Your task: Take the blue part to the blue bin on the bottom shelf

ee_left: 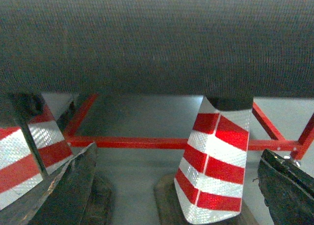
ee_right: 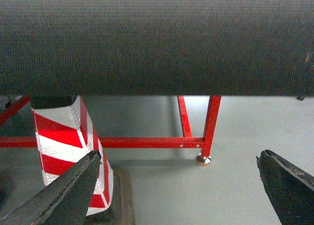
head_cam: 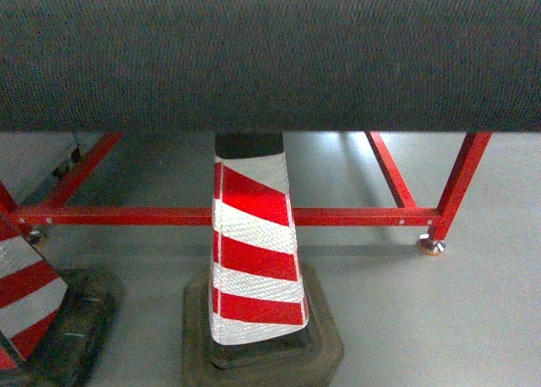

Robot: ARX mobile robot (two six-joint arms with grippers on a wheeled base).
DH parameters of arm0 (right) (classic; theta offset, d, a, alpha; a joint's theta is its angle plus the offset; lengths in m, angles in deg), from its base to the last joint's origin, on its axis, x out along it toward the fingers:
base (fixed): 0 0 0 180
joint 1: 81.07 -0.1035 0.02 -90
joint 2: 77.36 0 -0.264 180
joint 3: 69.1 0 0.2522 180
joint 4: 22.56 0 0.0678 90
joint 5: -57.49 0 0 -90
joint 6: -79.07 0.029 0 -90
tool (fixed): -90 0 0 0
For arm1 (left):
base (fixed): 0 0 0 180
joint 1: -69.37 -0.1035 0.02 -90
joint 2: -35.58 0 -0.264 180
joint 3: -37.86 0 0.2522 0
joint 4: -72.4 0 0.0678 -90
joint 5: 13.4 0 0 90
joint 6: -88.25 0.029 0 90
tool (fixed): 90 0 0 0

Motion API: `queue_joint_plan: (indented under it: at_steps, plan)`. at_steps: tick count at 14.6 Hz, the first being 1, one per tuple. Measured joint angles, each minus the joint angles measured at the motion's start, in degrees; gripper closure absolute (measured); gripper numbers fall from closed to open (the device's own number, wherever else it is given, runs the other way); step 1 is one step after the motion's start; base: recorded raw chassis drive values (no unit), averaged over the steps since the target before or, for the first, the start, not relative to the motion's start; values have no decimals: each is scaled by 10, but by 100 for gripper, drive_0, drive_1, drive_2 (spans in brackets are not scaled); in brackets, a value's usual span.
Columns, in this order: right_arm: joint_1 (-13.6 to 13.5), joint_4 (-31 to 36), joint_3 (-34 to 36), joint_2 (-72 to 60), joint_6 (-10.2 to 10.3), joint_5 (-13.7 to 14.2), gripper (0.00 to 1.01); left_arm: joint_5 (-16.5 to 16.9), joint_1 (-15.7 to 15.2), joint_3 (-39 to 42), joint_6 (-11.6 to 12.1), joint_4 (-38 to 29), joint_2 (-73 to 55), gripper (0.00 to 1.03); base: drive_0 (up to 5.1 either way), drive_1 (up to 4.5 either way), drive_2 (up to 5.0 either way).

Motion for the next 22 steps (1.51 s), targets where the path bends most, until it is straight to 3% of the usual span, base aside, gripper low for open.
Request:
queue_joint_plan:
  at_steps: [22]
  plan:
    - [0, 0, 0, 0, 0, 0, 3, 1, 0, 0, 2, 0, 0, 5, 0, 0, 0]
